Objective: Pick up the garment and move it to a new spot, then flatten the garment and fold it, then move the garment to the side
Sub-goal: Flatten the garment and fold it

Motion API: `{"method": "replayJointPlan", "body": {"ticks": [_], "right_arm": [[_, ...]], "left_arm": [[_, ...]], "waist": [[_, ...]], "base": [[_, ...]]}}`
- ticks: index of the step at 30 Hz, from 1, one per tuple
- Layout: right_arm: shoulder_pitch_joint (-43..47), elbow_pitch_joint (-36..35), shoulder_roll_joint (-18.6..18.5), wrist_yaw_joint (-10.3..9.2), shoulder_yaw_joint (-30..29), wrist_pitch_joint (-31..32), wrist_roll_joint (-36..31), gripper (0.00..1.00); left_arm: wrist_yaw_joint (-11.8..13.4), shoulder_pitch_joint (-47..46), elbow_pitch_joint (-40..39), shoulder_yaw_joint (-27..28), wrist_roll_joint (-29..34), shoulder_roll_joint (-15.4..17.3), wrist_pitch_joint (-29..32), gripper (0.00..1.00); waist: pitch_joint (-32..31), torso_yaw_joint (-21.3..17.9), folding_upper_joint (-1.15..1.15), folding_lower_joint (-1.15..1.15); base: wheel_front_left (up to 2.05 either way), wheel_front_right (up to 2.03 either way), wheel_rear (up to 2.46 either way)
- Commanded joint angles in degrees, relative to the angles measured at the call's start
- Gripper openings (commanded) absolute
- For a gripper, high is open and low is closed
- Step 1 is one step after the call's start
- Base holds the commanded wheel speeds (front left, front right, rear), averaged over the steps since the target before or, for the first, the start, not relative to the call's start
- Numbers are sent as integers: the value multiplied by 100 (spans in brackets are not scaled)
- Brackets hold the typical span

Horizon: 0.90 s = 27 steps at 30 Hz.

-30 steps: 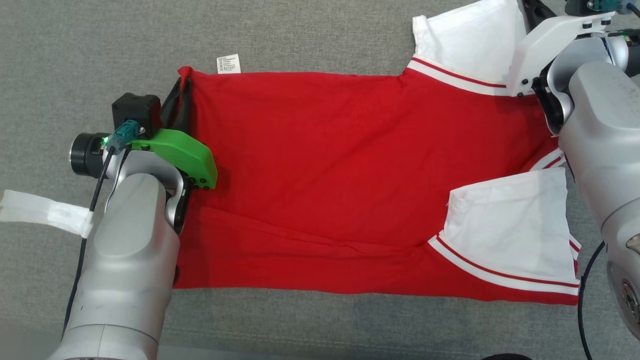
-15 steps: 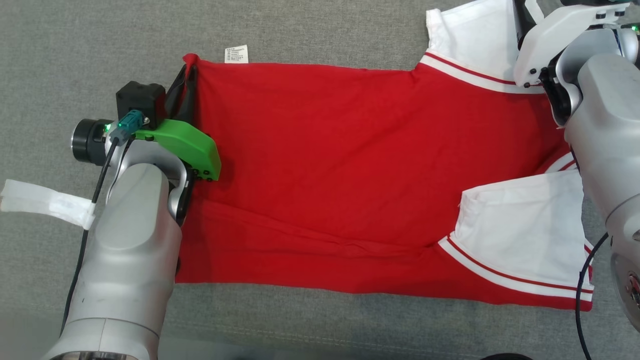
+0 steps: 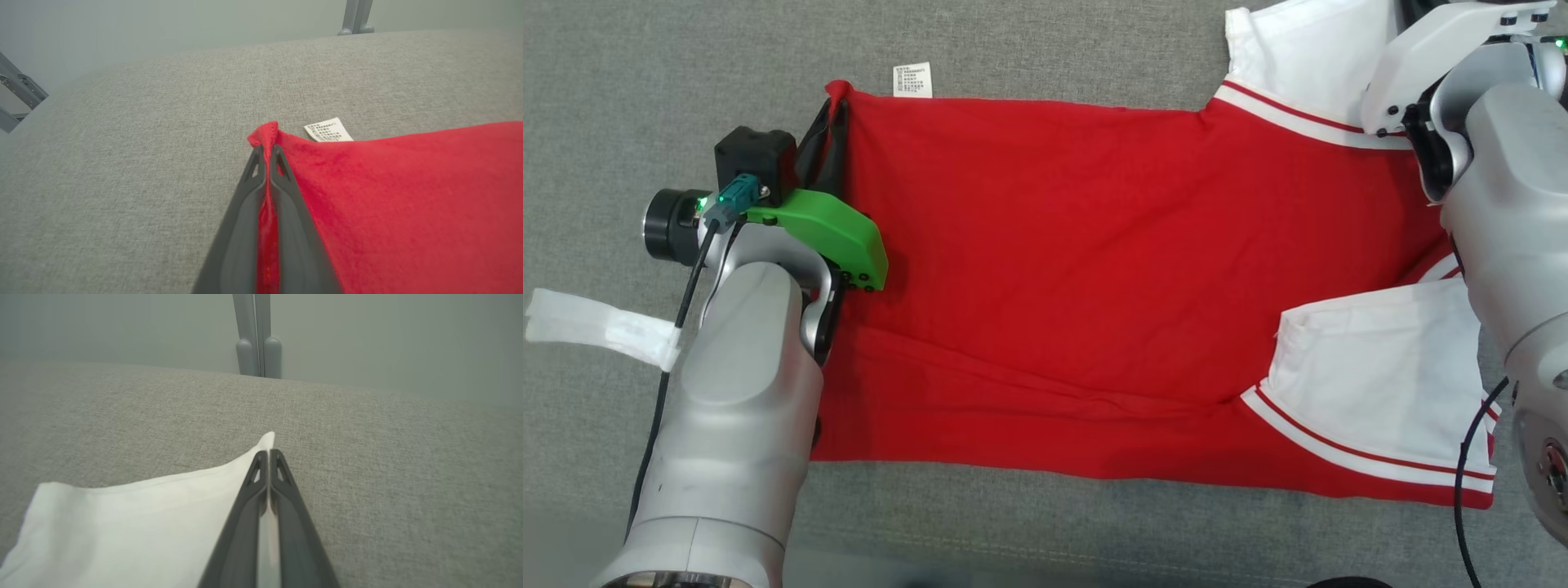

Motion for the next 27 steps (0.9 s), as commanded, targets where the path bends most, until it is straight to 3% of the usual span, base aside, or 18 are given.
{"method": "replayJointPlan", "body": {"ticks": [1, 6, 13, 20, 27], "right_arm": [[-2, -42, 62, -8, 29, -101, 32, 0], [281, -281, 246, -8, 164, -317, 394, 0], [1030, -1107, 271, -8, 830, -424, 1058, 0], [2022, -2217, -47, -8, 1439, -428, 1919, 0], [3151, -3312, -445, -8, 1668, -430, 2639, 0]], "left_arm": [[27, 90, 17, 37, -19, 23, 2, 0], [71, 359, 77, 175, 1, 133, 2, 0], [79, 774, 75, 378, -5, 346, 2, 0], [27, 1138, 0, 469, 27, 469, 2, 0], [-31, 1565, -296, 498, 50, 467, 2, 0]], "waist": [[-133, -83, 0, 0], [-543, -277, 0, 0], [-1107, -646, 0, 0], [-1557, -884, 0, 0], [-1923, -1003, 0, 0]], "base": [[0, 0, 0], [0, 0, 0], [0, 0, 0], [0, 0, 0], [0, 0, 0]]}}
